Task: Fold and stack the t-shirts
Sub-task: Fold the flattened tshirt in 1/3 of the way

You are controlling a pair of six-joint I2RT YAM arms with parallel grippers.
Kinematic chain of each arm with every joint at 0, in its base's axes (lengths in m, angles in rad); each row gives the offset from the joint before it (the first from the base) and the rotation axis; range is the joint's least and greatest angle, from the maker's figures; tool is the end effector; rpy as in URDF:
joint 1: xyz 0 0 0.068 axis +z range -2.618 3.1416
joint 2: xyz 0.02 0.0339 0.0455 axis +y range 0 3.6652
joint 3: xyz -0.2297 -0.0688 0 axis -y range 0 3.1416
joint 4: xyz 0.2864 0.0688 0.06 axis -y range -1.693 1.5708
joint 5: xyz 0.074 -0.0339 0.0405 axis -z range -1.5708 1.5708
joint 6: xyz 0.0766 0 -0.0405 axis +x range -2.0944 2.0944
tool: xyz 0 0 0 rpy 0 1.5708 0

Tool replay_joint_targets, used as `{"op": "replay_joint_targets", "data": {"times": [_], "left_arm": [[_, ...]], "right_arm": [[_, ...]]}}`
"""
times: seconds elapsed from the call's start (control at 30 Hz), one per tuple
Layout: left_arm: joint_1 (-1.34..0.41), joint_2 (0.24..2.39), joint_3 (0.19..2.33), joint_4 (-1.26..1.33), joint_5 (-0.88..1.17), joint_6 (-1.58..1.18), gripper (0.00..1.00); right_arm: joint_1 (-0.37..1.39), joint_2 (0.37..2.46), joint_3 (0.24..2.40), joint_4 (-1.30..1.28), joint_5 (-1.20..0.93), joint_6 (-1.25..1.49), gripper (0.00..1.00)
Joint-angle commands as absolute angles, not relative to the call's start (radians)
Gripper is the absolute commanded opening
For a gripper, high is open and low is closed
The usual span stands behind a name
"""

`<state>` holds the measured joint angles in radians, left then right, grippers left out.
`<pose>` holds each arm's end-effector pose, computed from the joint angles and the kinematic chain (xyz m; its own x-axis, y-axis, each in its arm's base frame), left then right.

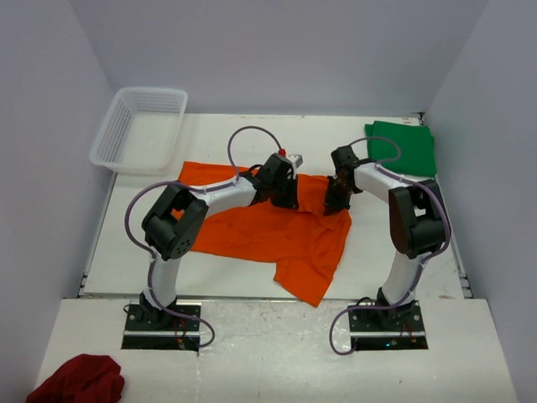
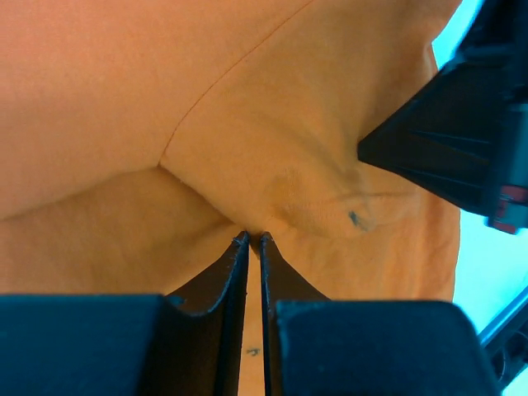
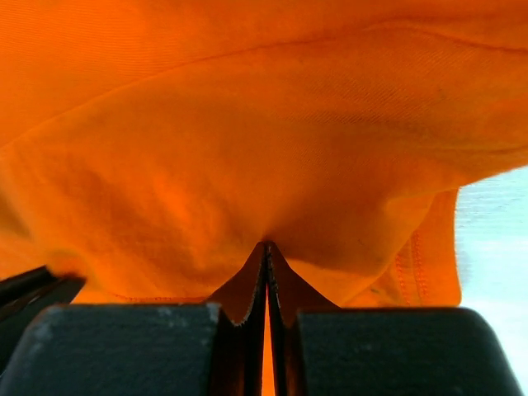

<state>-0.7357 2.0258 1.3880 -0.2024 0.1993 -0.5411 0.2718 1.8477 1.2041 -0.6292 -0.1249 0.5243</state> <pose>0.3503 -0.3376 0.0865 -0.8626 0.0998 -0.4960 0.3634 0.8043 -0.4701 0.3750 0.1144 0.0672 -0.9481 0.2514 -0.1945 0.1999 0.9474 0.2501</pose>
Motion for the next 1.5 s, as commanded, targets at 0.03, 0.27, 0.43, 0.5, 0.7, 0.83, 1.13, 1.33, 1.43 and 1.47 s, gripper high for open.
{"op": "replay_joint_targets", "data": {"times": [0.03,0.27,0.43,0.5,0.7,0.83,1.13,1.33,1.43,1.47], "left_arm": [[-0.741,1.959,1.370,-0.244,0.157,-0.542,0.10],[-0.741,1.960,1.313,-0.285,0.064,-0.543,0.06],[-0.741,1.948,1.240,-0.247,0.067,-0.554,0.00],[-0.742,1.933,1.229,-0.226,0.107,-0.548,0.01],[-0.764,1.833,1.219,-0.149,0.187,-0.543,0.24],[-0.778,1.847,1.250,-0.141,0.212,-0.545,0.27],[-0.785,2.003,1.351,-0.132,0.232,-0.535,0.29],[-0.785,2.066,1.414,-0.173,0.184,-0.514,0.49],[-0.785,2.077,1.428,-0.181,0.181,-0.509,0.55],[-0.785,2.079,1.436,-0.183,0.179,-0.509,0.57]], "right_arm": [[0.282,1.859,1.224,-0.652,-0.115,0.577,0.00],[0.284,1.812,1.166,-0.637,-0.107,0.629,0.00],[0.287,1.810,1.151,-0.627,-0.107,0.640,0.00],[0.290,1.821,1.152,-0.629,-0.106,0.638,0.00],[0.293,1.825,1.155,-0.627,-0.101,0.641,0.00],[0.295,1.825,1.160,-0.637,-0.100,0.638,0.00],[0.295,1.824,1.161,-0.635,-0.103,0.620,0.00],[0.296,1.832,1.158,-0.629,-0.112,0.611,0.00],[0.295,1.835,1.157,-0.626,-0.114,0.611,0.00],[0.296,1.836,1.157,-0.627,-0.117,0.609,0.00]]}}
